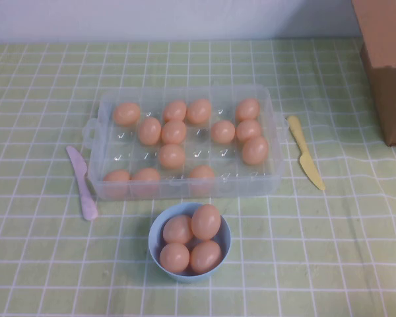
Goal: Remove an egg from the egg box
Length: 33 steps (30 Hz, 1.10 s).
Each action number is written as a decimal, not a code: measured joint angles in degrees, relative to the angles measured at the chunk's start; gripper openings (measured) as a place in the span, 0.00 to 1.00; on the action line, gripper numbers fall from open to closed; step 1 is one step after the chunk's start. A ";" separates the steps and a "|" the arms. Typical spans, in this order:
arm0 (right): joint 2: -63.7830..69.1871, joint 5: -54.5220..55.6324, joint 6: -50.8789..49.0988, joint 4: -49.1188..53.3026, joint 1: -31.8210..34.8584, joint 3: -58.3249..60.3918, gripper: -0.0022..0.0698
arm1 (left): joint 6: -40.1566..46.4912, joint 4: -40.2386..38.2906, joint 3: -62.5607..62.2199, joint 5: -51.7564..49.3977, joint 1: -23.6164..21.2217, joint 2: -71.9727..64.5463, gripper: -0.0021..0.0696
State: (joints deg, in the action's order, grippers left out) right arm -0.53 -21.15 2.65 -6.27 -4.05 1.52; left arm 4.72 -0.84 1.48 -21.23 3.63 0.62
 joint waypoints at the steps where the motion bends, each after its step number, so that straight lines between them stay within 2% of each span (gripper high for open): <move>1: 0.00 0.00 0.00 0.00 0.00 0.00 0.01 | 0.00 0.00 0.00 0.00 0.00 0.00 0.02; 33: -0.24 0.00 0.00 -0.13 0.00 0.00 0.01 | 0.00 -1.70 0.00 1.05 0.00 0.00 0.02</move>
State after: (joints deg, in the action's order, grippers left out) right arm -0.77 -21.15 2.65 -6.40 -4.05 1.52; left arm 4.72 -2.53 1.48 -20.18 3.63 0.62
